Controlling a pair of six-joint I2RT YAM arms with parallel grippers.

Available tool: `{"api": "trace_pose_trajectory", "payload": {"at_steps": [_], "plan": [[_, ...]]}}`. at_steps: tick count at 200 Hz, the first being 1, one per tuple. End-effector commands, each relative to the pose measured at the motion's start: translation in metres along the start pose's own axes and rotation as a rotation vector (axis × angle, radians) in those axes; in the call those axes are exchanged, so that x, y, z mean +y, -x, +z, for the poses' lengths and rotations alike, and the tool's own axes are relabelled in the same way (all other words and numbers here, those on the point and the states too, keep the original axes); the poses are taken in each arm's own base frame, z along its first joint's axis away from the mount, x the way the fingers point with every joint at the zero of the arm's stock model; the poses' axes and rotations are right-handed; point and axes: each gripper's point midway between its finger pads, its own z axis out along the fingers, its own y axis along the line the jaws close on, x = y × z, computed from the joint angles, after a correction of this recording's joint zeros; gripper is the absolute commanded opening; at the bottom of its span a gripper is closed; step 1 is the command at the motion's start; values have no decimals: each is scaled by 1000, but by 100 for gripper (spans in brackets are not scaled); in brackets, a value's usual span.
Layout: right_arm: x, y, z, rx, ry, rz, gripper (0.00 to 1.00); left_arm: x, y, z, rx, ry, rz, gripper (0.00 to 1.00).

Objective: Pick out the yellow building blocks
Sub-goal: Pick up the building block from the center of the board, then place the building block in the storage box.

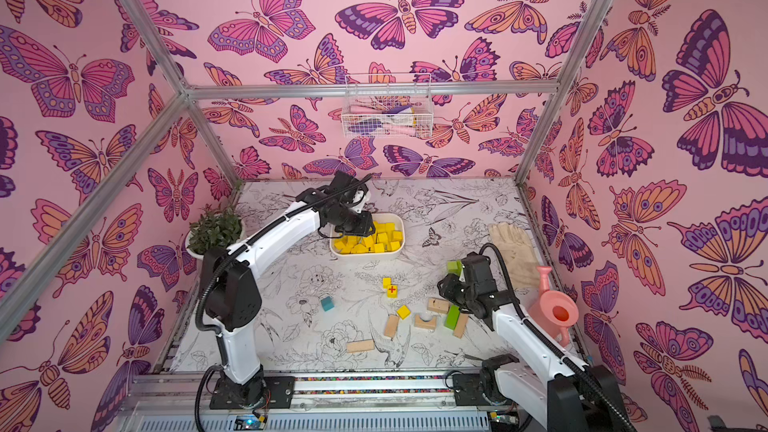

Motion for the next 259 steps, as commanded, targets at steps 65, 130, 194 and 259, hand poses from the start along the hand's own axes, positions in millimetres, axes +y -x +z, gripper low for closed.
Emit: {"api": "trace_pose_trajectory", "payload": {"at_steps": [65,130,194,259], "plan": [[0,1,1,3,25,13,44,1,18,53,71,-21,-33,35],[0,1,2,8,50,25,44,7,30,84,70,4,-59,37],[0,1,-1,-1,61,24,44,15,43,109,62,36,-81,39],[0,1,-1,-1,72,27,44,17,48,119,55,47,-88,52]]}}
